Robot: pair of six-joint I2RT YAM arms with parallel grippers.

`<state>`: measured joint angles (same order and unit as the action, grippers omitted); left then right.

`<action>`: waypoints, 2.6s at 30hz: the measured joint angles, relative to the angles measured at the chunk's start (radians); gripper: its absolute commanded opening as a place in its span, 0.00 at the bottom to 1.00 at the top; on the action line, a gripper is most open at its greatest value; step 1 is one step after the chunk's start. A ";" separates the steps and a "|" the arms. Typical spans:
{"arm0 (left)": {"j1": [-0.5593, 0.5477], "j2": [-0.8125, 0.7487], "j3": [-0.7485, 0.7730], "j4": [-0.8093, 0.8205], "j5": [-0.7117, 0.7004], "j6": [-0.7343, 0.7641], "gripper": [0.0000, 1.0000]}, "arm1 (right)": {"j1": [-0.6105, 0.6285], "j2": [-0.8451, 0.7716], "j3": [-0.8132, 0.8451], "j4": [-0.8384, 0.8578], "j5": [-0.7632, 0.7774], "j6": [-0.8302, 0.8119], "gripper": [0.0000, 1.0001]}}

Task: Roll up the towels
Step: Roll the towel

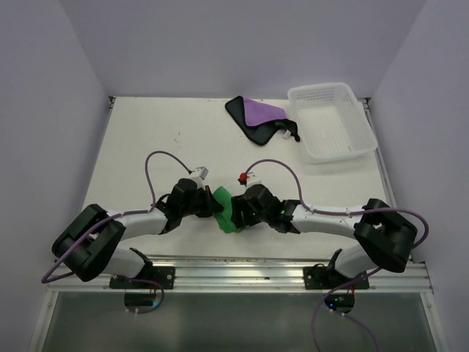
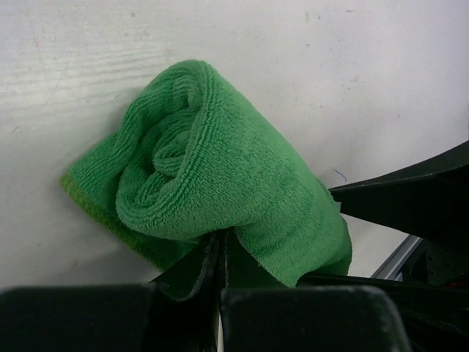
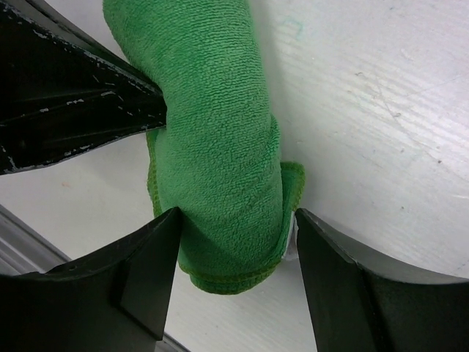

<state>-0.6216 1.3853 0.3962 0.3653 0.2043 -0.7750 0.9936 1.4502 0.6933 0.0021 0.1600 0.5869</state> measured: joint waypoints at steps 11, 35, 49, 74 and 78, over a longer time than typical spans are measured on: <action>0.000 -0.052 -0.035 -0.128 -0.054 0.000 0.00 | 0.015 0.067 0.011 0.046 -0.068 0.004 0.60; 0.000 -0.355 0.056 -0.472 -0.102 0.007 0.03 | 0.206 0.128 0.118 -0.118 0.395 -0.087 0.35; 0.011 -0.196 0.150 -0.386 -0.084 -0.027 0.00 | 0.290 0.204 0.168 -0.153 0.562 -0.082 0.35; 0.032 -0.040 0.165 -0.251 -0.074 -0.015 0.00 | 0.233 0.141 0.213 -0.173 0.401 -0.129 0.86; 0.032 -0.035 0.165 -0.246 -0.072 -0.015 0.00 | 0.178 0.134 0.216 -0.162 0.349 -0.143 0.86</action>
<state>-0.5892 1.3502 0.5610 0.1192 0.1322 -0.7902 1.1717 1.5845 0.9096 -0.1600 0.5087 0.4435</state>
